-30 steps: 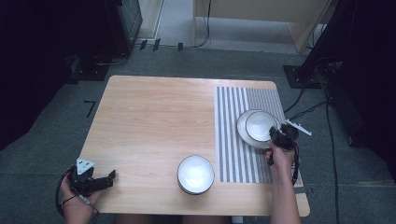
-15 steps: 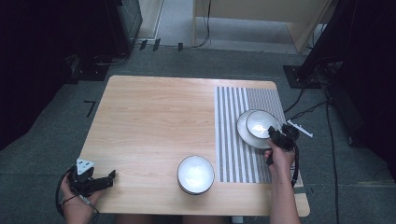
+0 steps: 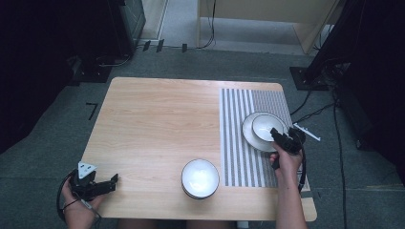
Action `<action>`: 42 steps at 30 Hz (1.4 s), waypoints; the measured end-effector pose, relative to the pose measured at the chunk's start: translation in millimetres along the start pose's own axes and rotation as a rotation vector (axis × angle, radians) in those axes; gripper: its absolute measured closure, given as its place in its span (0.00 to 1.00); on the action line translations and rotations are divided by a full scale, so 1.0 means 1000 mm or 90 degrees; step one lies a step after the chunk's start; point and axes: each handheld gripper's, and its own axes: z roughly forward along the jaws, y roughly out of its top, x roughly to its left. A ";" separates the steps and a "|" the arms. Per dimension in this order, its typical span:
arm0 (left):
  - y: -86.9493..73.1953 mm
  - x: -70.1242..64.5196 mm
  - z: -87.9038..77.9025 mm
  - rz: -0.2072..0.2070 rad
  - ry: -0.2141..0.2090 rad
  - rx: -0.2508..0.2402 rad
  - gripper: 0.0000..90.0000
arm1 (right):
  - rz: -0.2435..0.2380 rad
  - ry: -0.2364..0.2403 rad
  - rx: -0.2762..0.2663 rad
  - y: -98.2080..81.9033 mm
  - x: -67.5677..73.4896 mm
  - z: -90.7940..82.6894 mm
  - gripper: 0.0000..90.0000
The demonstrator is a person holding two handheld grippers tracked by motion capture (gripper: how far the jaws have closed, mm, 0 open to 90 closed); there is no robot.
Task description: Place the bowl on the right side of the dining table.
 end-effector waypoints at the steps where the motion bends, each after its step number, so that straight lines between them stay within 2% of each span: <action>1: 0.000 0.000 0.000 0.000 0.000 0.000 0.00 | -0.007 0.001 -0.008 0.000 0.000 -0.001 0.56; 3: 0.000 0.000 0.000 -0.001 -0.001 0.000 0.00 | -0.023 0.007 -0.014 -0.001 0.000 -0.002 0.53; 8: 0.000 0.000 0.000 -0.001 -0.001 0.000 0.00 | -0.032 0.011 -0.014 0.000 0.000 -0.005 0.41; 11: 0.000 0.000 0.000 -0.001 0.000 0.000 0.00 | -0.049 0.011 -0.017 -0.001 0.000 -0.005 0.38; 19: 0.000 -0.001 0.000 -0.002 0.005 0.000 0.00 | -0.068 0.011 -0.018 -0.004 -0.001 -0.010 0.28; 26: 0.000 -0.001 0.000 -0.001 0.006 0.001 0.00 | -0.077 0.018 -0.014 -0.005 -0.004 -0.015 0.11; 29: 0.000 -0.001 0.000 -0.001 0.006 0.001 0.00 | -0.068 0.042 -0.014 -0.005 -0.006 -0.018 0.11; 34: 0.000 -0.001 0.000 -0.001 0.006 0.001 0.00 | -0.073 0.051 -0.016 -0.007 -0.004 -0.023 0.04; 42: 0.000 -0.001 0.000 -0.001 0.006 0.001 0.00 | -0.078 0.066 -0.025 -0.009 -0.005 -0.030 0.00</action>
